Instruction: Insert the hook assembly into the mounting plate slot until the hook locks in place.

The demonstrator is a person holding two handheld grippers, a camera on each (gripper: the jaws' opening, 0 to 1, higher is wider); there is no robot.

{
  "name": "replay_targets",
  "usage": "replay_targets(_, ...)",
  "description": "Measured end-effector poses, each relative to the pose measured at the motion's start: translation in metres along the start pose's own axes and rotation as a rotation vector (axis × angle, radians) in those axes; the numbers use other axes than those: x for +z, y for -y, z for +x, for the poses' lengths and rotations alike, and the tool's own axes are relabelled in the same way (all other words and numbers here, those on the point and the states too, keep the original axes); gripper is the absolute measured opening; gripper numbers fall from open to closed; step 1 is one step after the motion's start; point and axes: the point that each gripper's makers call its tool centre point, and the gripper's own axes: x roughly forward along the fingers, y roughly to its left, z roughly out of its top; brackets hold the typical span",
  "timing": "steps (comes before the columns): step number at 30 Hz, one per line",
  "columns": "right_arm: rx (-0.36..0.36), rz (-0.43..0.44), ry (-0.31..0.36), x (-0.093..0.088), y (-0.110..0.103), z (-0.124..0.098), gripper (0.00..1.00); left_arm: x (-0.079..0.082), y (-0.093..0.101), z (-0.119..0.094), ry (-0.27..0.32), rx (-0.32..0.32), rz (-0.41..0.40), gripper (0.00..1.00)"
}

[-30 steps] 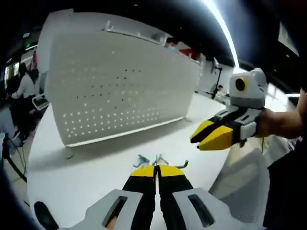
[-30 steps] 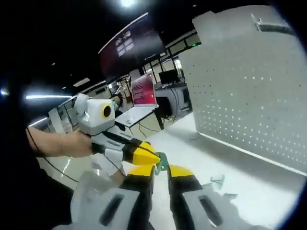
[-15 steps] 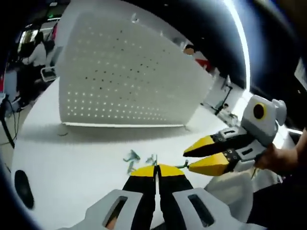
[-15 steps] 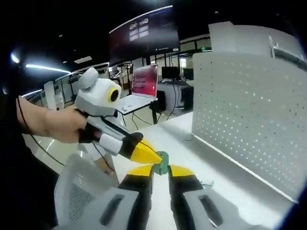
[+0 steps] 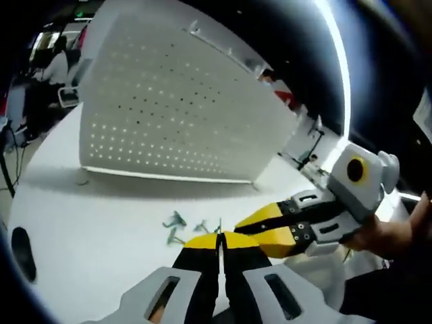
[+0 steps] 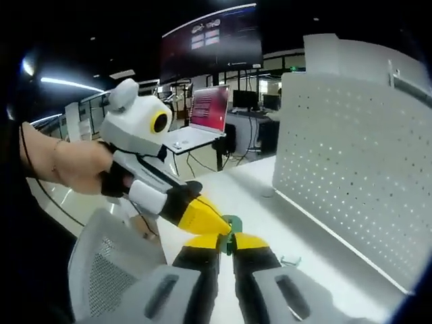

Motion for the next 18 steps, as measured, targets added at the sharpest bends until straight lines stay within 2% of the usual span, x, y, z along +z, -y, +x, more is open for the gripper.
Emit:
replay_targets(6, 0.002, -0.019, -0.003, -0.0016, 0.0006, -0.0036, 0.02, -0.0002, 0.005, 0.0009, -0.007, -0.024, -0.047, 0.01)
replay_targets(18, 0.009, -0.041, -0.008, -0.0021, 0.0003, -0.0058, 0.01, -0.0018, 0.0082, 0.0012, -0.012, -0.037, -0.069, 0.01)
